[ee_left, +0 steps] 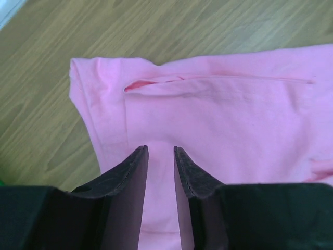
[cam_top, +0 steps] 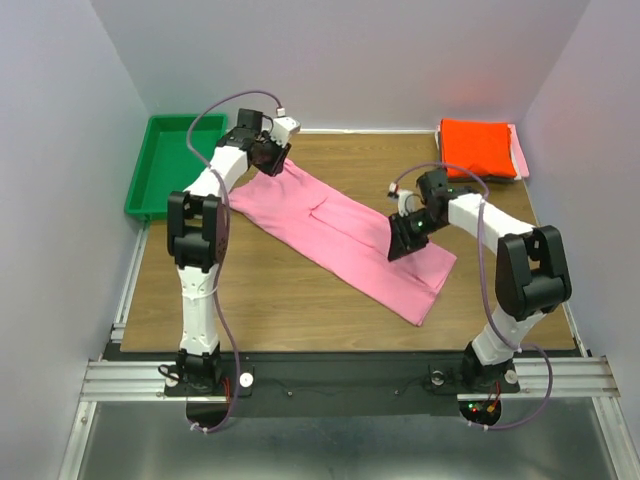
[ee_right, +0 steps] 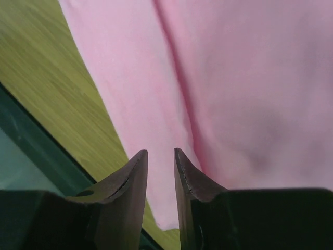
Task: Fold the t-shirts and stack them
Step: Fold the tshirt
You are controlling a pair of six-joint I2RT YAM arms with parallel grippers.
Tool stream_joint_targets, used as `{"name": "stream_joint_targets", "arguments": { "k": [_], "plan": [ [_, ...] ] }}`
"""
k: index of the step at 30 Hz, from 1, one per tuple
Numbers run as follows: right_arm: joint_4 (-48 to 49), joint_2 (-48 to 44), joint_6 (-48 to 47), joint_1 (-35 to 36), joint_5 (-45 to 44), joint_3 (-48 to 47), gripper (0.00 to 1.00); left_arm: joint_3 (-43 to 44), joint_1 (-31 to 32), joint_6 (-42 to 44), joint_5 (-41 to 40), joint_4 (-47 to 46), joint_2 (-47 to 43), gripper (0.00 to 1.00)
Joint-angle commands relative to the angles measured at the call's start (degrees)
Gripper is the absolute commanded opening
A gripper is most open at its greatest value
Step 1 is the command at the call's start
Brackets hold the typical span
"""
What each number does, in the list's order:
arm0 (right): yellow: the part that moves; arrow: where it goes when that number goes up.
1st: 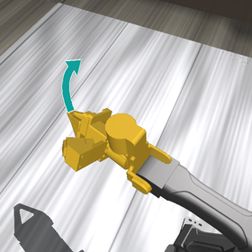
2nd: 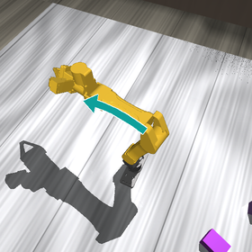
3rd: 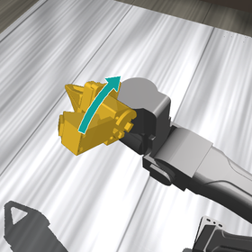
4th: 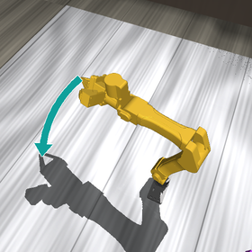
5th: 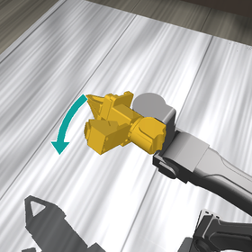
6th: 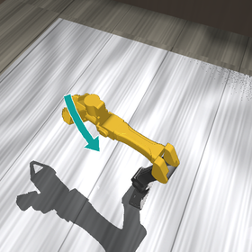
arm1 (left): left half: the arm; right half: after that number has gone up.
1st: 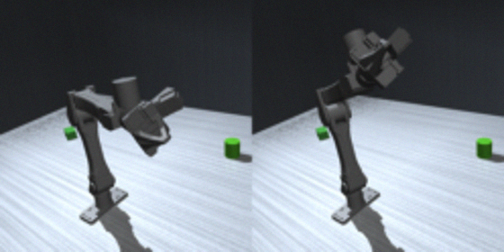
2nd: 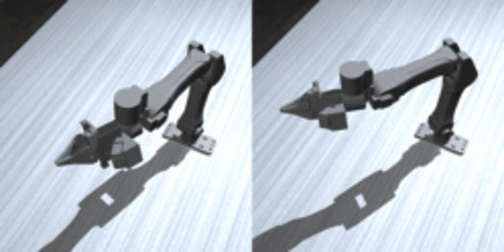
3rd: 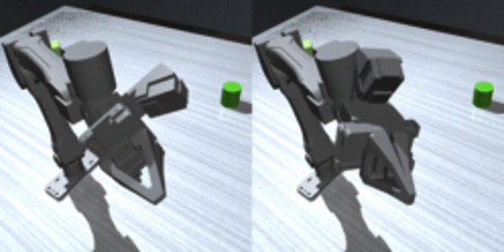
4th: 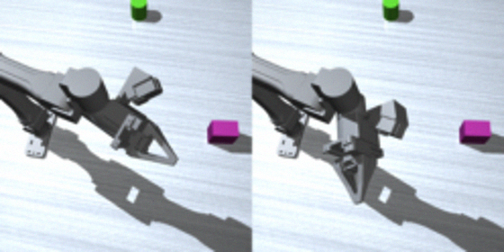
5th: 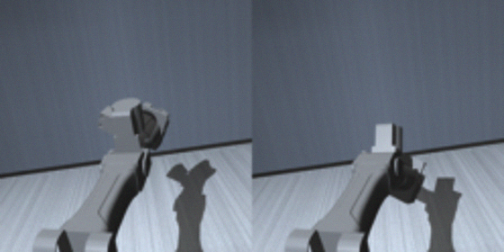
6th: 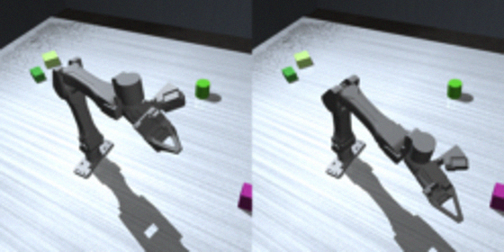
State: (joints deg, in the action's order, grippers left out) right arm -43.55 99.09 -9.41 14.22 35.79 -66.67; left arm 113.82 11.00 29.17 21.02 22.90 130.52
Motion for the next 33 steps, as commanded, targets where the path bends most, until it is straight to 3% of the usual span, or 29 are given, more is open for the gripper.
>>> {"name": "stream_joint_targets", "arguments": {
  "k": [1,5,10,21,27,31,33],
  "plan": [
    [-0.31,-0.83,-3.95,-1.03,-6.17,-5.92,0.32,-13.16,-0.37,-5.25,4.38,-5.92,-16.68,0.38],
    [0.57,4.52,-4.74,-1.04,-10.03,-7.50,0.29,-21.79,-0.19,-12.72,-1.13,-8.40,-23.02,0.33],
    [1.53,9.10,-4.13,-1.12,-12.23,-6.72,0.27,-29.86,-0.11,-15.45,-5.45,-7.87,-24.61,0.25],
    [1.89,10.86,-1.67,1.95,-5.39,1.98,0.25,-31.21,-0.28,-13.79,-11.17,-6.20,-16.99,0.22],
    [2.68,10.78,2.46,8.80,2.07,5.24,0.27,-18.57,-0.20,-8.26,-10.74,-2.60,-3.19,0.22],
    [2.42,9.81,2.47,14.16,11.37,4.36,0.37,2.30,0.86,-3.87,-3.47,3.90,6.40,0.23],
    [2.33,7.36,2.12,14.43,15.96,2.18,0.41,8.23,1.82,-3.86,-0.99,6.01,9.39,0.25]
  ]
}}
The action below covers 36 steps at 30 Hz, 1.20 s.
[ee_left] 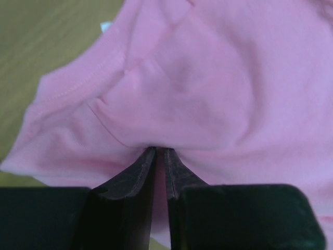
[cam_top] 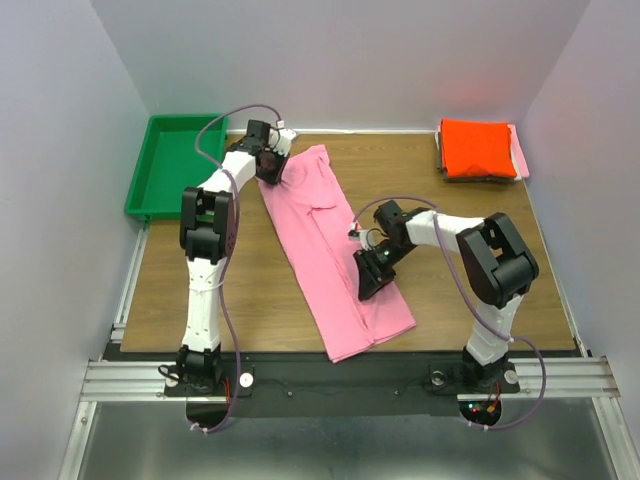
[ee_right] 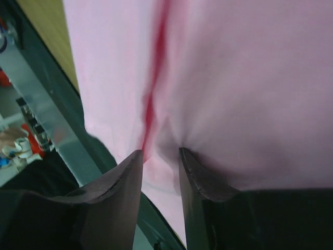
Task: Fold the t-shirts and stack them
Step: Fold the tshirt
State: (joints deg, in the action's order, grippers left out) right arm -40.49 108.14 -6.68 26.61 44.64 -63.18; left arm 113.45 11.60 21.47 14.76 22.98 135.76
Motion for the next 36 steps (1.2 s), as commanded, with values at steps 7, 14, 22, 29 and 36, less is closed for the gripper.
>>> {"name": "stream_joint_targets", "arguments": {
  "k": [7,14,22,29,36],
  "plan": [
    [0.15,-4.09,-2.20,1.34,3.19,-12.49,0.46,4.19,1.50,0.06,10.90,-2.32,-6.02,0.35],
    [10.07,5.06,4.21,-2.17,-6.49,-24.24,0.37,-9.98,1.50,-4.86,10.38,-6.89,-17.37,0.37],
    [21.06,16.04,11.59,-2.27,-13.78,-40.17,0.35,-23.52,1.50,-7.94,7.56,-11.03,-21.33,0.35],
    [26.77,27.47,16.68,-2.27,-16.87,-52.03,0.35,-25.29,1.41,-9.17,5.63,-11.47,-20.10,0.35],
    [31.96,37.14,21.53,-2.35,-21.77,-58.54,0.35,-24.59,0.89,-10.13,5.54,-10.68,-18.43,0.35]
  ]
}}
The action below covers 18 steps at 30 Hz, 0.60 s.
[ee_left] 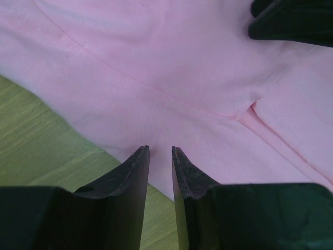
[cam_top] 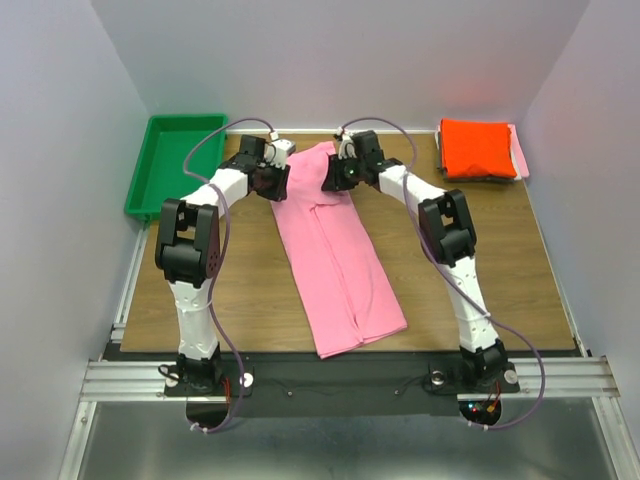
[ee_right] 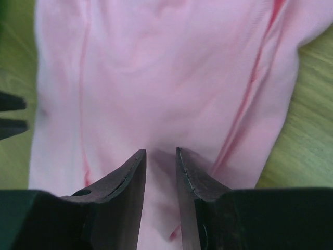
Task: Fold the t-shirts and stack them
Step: Fold the tshirt
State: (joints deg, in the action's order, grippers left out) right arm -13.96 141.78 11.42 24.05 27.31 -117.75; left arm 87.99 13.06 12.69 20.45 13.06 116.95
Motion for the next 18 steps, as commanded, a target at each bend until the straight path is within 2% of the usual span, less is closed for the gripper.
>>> {"name": "stream_joint_targets", "arguments": {
  "k": [1,6,10,18],
  "plan": [
    [5.52,5.16,4.30,-0.06,-5.76,-4.93,0.35,0.87,-0.84,-1.52,-0.06,-0.67,0.13,0.35],
    [5.87,6.23,10.28,-3.03,-9.82,-3.98,0.34,1.22,-1.90,-2.40,0.12,-0.32,-0.23,0.35],
    [6.48,3.08,12.75,-5.68,-12.45,1.64,0.33,4.12,-2.16,-1.53,0.20,0.65,2.75,0.35],
    [9.03,-0.62,15.91,-8.23,-16.23,10.00,0.33,17.21,-1.90,-2.49,3.99,3.37,12.42,0.35]
  ]
}}
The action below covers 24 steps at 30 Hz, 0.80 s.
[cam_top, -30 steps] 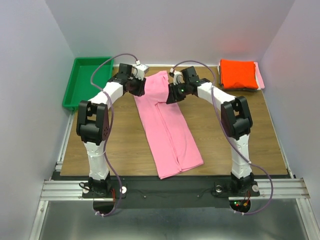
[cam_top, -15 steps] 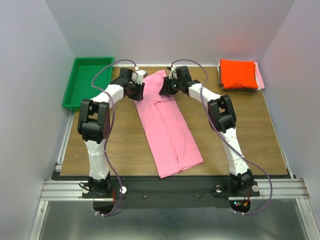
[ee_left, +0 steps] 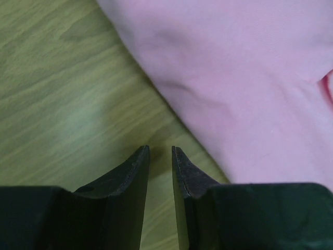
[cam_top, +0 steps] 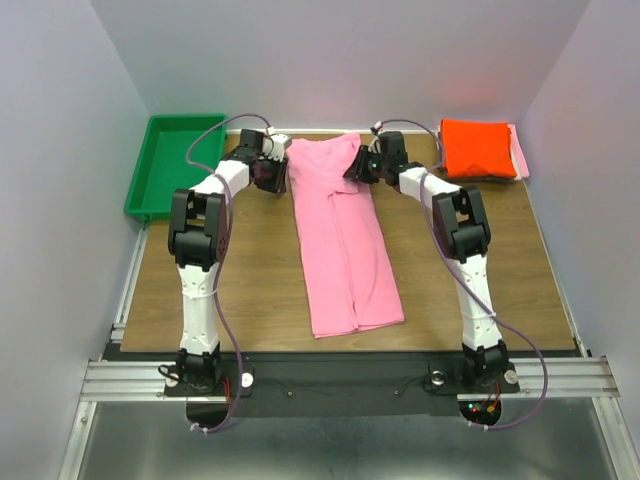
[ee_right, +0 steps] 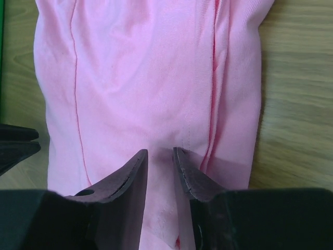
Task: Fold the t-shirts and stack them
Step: Fold the tshirt
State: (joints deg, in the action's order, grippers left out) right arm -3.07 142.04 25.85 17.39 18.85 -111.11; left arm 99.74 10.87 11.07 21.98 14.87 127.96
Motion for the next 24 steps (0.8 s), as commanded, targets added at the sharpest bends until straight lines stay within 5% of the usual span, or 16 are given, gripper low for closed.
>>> {"name": "stream_joint_targets", "arguments": {
  "k": [1,14,19,24],
  "plan": [
    [-1.59,-0.80,2.01,-1.91,-8.47,3.44,0.33,6.07,0.20,-0.88,2.63,1.56,1.85,0.35],
    [-1.06,5.18,2.11,-3.76,-7.32,-6.31,0.37,2.65,0.20,1.94,3.42,0.77,-3.06,0.37],
    [-1.15,-1.22,0.61,-3.76,-5.94,-3.24,0.49,0.11,0.11,3.60,6.49,1.82,-8.42,0.40],
    [-1.50,-14.66,-3.25,-3.76,6.00,5.08,0.61,-10.25,1.42,6.15,12.90,1.48,-17.98,0.40]
  ]
}}
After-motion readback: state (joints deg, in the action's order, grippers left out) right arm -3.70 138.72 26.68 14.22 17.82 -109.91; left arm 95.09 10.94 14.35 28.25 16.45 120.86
